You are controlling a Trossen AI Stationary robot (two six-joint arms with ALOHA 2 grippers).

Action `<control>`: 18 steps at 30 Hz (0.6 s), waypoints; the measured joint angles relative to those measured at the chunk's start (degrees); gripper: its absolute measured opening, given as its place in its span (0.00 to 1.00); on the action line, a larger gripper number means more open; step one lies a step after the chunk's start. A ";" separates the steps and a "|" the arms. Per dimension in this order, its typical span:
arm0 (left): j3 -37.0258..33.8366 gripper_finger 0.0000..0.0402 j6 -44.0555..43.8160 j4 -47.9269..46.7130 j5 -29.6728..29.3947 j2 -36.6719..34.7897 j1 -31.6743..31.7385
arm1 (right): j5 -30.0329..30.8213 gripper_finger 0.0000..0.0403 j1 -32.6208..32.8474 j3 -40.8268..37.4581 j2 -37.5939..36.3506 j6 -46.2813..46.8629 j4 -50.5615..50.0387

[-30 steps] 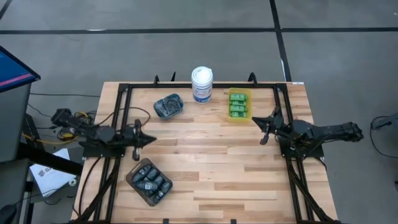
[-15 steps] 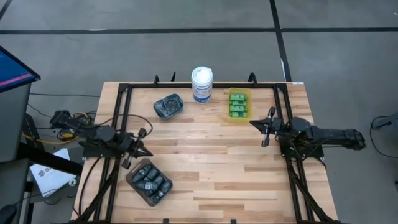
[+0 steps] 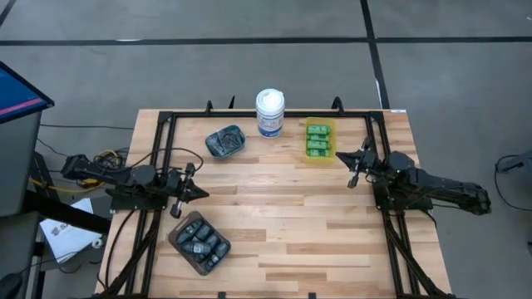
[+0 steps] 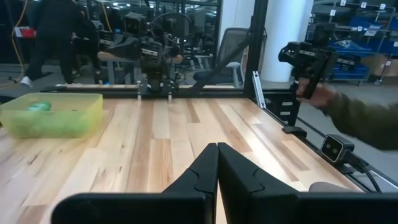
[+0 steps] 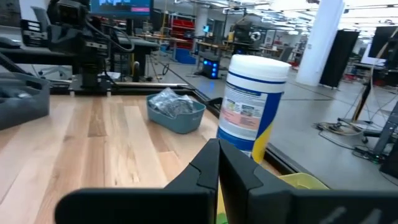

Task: Pick & Place Travel size toiletries
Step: Return to Home Position

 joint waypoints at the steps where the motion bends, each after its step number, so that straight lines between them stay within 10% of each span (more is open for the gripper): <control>1: 0.00 0.01 0.02 0.08 0.00 0.08 0.00 | 0.00 0.00 -0.30 0.00 0.00 0.00 0.00; 18: 0.00 0.01 0.09 0.47 0.00 -0.04 0.00 | 0.01 0.00 -0.86 0.00 0.00 0.00 0.04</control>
